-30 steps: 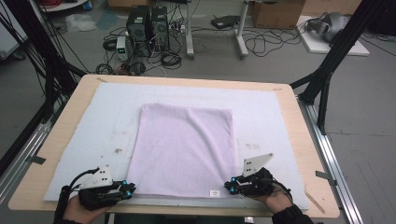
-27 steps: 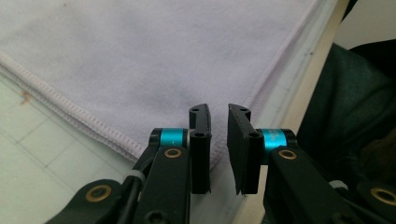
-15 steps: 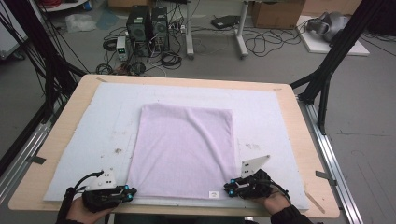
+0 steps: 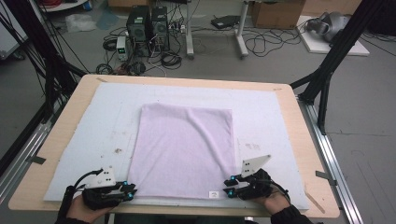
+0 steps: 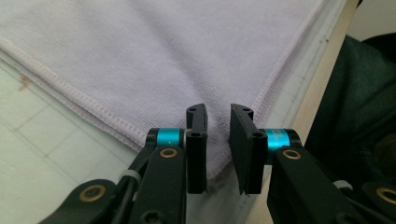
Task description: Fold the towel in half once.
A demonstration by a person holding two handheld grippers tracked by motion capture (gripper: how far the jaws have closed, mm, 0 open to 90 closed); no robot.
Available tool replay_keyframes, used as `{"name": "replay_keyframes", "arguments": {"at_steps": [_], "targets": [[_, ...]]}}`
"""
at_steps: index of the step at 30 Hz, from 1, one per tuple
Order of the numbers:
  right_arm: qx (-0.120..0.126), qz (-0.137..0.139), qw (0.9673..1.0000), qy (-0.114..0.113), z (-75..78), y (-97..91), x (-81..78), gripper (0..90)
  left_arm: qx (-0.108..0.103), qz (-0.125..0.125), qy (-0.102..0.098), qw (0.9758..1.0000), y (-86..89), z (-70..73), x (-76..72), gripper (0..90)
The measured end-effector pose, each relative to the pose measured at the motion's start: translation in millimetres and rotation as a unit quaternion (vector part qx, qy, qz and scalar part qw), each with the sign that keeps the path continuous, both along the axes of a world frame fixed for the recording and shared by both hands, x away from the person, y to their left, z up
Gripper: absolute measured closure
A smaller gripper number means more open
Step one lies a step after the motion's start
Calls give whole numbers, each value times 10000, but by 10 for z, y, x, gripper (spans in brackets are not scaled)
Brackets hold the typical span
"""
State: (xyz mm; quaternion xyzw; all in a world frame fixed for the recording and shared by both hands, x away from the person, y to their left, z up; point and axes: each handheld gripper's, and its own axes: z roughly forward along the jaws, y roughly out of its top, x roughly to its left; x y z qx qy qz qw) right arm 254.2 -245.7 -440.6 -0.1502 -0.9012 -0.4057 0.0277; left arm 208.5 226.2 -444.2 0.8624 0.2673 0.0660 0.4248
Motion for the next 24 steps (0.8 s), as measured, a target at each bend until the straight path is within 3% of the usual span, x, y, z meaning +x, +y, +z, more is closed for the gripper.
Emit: {"name": "replay_keyframes", "arguments": {"at_steps": [3,7,10,13,15,17,19,20,24], "targets": [[-38,56,10000,37,-17,-3,-16,627,-87,3,103,9999,7,-14,-5,646],[26,73,10000,-14,-43,-7,-35,585,-45,-24,27,10000,-11,-22,-31,616],[-6,136,9999,8,-31,-12,-64,537,-52,28,-8,10000,-3,-27,-32,653],[-7,134,9999,-64,-39,-40,-100,544,56,58,-92,9999,-7,-21,-44,692],[-89,48,9996,-266,-36,-29,-127,616,148,114,-223,9996,-3,-22,-54,765],[-196,94,9988,-431,-29,-9,-144,696,135,142,-202,9996,6,-25,-48,833],[-142,69,9993,-334,-34,-9,-140,767,120,176,-210,9996,8,-26,-51,849],[-106,104,9995,-275,-35,-18,-136,848,91,181,-167,9997,12,-26,-51,855],[-26,175,9997,-162,-41,-30,-132,833,-20,172,-62,9998,40,-28,-62,854]]}}
